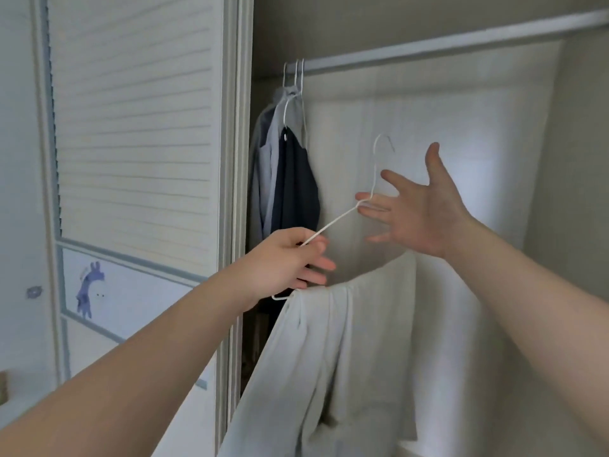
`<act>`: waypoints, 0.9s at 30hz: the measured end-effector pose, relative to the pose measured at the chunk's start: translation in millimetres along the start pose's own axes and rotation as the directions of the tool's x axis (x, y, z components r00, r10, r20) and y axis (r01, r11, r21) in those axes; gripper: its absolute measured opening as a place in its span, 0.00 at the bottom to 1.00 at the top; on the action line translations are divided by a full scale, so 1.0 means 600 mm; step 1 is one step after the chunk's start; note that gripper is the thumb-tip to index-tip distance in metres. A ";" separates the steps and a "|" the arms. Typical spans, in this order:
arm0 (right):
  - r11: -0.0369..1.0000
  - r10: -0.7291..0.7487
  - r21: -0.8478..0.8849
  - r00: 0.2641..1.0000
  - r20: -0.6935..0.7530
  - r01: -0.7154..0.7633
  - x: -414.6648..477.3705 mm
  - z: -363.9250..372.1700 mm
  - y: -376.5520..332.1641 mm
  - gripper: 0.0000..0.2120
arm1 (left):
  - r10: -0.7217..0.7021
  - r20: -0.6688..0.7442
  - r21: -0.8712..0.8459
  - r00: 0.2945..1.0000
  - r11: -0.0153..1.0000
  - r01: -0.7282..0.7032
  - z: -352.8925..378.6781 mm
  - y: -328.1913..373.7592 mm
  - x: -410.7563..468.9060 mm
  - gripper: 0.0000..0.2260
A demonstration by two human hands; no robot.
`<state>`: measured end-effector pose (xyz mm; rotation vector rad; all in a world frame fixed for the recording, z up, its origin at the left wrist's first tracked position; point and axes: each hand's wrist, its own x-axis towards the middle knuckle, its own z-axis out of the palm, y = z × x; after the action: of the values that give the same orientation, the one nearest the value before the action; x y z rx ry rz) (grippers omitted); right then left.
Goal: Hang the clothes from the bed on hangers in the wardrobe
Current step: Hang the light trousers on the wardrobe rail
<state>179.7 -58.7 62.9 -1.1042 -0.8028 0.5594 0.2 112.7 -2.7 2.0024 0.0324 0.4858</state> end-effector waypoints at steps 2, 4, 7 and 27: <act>1.000 -0.024 -0.014 1.000 -0.001 0.024 0.047 -0.001 -0.026 0.48 | 0.023 -0.069 -0.019 0.997 1.000 -0.025 -0.020 0.007 0.044 0.11; 0.998 -0.049 -0.042 0.999 0.008 0.050 0.095 -0.004 -0.050 0.48 | 0.042 -0.139 -0.011 0.989 0.999 -0.044 -0.035 0.016 0.089 0.12; 0.992 -0.092 -0.086 0.995 0.026 0.094 0.169 -0.011 -0.084 0.48 | 0.094 -0.218 0.089 0.972 0.993 -0.076 -0.048 0.032 0.160 0.13; 0.934 -0.352 -0.032 0.930 0.110 0.357 0.519 -0.028 -0.321 0.50 | 0.265 -0.412 0.366 0.872 0.924 -0.108 -0.124 0.237 0.495 0.09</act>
<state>382.3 94.1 327.0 -0.9524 -1.0849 0.2922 220.5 177.6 245.0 2.1852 0.2241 1.1400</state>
